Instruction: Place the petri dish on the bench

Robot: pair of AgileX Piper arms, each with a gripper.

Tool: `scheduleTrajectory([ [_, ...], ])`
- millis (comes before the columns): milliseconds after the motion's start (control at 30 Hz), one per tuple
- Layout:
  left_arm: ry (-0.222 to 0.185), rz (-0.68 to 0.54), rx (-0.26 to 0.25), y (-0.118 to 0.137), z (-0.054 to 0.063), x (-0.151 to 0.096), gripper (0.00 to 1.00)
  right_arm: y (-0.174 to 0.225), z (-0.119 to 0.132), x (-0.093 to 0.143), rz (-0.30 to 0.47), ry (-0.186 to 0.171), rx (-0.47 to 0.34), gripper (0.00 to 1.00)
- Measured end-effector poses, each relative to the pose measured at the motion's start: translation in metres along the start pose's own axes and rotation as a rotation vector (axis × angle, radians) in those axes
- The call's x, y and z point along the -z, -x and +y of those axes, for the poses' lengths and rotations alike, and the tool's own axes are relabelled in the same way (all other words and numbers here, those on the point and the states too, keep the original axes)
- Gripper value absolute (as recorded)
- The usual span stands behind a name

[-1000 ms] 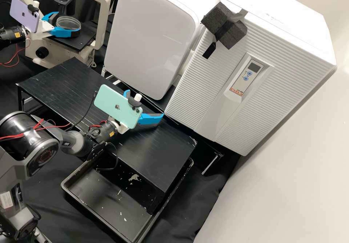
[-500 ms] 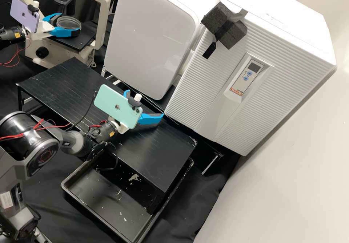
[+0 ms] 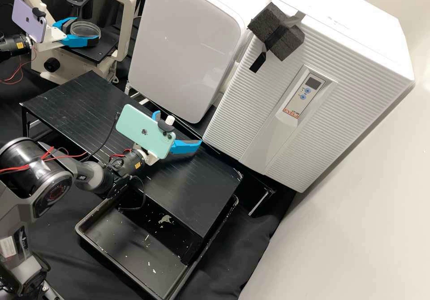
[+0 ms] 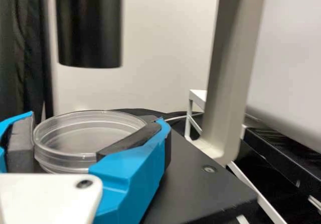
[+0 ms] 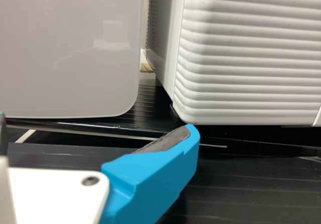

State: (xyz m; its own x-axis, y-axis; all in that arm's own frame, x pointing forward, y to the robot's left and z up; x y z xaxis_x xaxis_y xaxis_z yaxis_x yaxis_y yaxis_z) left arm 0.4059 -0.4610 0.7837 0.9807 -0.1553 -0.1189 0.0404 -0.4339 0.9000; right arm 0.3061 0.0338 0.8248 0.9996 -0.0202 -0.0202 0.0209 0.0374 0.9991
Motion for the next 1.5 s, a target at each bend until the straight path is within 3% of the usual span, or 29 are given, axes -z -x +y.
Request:
scheduleTrajectory([
  [167,0.01,-0.034,0.032,0.013,0.005,-0.008,0.0,0.0,0.0,0.0,0.0,0.0,0.0,1.0],
  [333,0.017,-0.048,0.063,0.029,0.019,-0.017,0.0,0.0,0.0,0.0,0.0,0.0,0.0,1.0],
  [567,0.007,-0.039,0.023,0.037,0.039,-0.014,0.0,0.0,0.0,0.0,0.0,0.0,0.0,1.0],
  [933,0.018,-0.025,0.033,0.038,0.038,-0.011,0.0,0.0,0.0,0.0,0.0,0.0,0.0,1.0],
  [1067,0.06,-0.041,0.053,0.04,0.032,-0.018,0.0,0.0,0.0,0.0,0.0,0.0,0.0,1.0],
  [1200,0.054,-0.104,0.077,0.044,0.027,-0.039,0.0,0.0,0.0,0.0,0.0,0.0,0.0,1.0],
  [1500,-0.016,-0.345,0.143,0.055,0.011,-0.104,0.0,0.0,0.0,0.0,0.0,0.0,0.0,1.0],
])
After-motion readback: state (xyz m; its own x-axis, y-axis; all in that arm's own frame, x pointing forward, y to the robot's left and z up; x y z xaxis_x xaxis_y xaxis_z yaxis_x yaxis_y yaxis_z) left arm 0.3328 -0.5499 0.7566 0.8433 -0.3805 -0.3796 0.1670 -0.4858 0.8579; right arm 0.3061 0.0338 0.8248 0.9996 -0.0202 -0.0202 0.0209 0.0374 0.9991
